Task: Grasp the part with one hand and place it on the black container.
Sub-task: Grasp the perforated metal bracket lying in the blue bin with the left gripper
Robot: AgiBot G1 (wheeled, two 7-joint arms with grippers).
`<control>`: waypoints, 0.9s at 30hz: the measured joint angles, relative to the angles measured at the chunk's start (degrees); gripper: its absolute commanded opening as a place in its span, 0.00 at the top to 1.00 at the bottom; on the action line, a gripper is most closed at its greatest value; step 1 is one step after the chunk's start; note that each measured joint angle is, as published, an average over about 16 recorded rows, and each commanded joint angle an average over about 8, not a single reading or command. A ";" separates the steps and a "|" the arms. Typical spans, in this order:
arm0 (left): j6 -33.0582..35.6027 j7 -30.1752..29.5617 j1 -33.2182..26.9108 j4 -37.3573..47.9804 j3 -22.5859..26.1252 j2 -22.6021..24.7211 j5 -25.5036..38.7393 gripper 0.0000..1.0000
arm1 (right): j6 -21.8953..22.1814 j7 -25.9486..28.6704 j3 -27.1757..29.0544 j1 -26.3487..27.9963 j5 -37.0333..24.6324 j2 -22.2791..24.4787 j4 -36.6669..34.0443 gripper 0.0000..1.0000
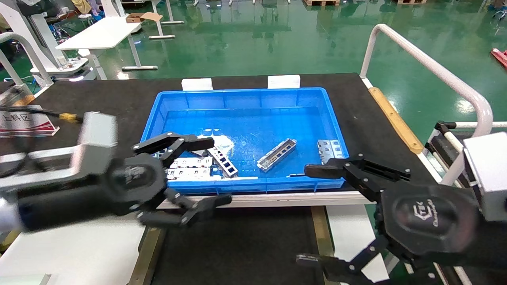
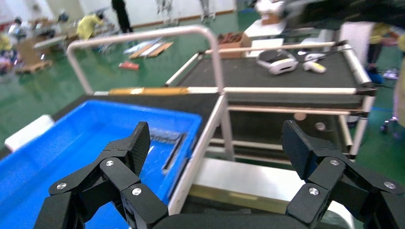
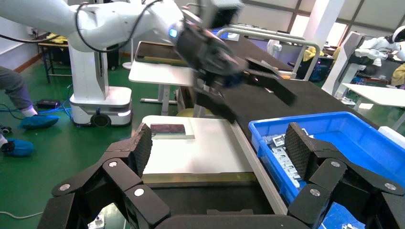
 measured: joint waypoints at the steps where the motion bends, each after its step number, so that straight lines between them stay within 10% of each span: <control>1: -0.69 0.14 -0.90 1.37 0.63 1.17 1.16 0.00 | 0.00 0.00 0.00 0.00 0.00 0.00 0.00 0.00; 27: -24.26 17.22 -20.47 49.08 12.73 33.29 19.20 0.00 | 0.01 -0.02 -0.04 0.01 0.03 0.01 0.00 0.00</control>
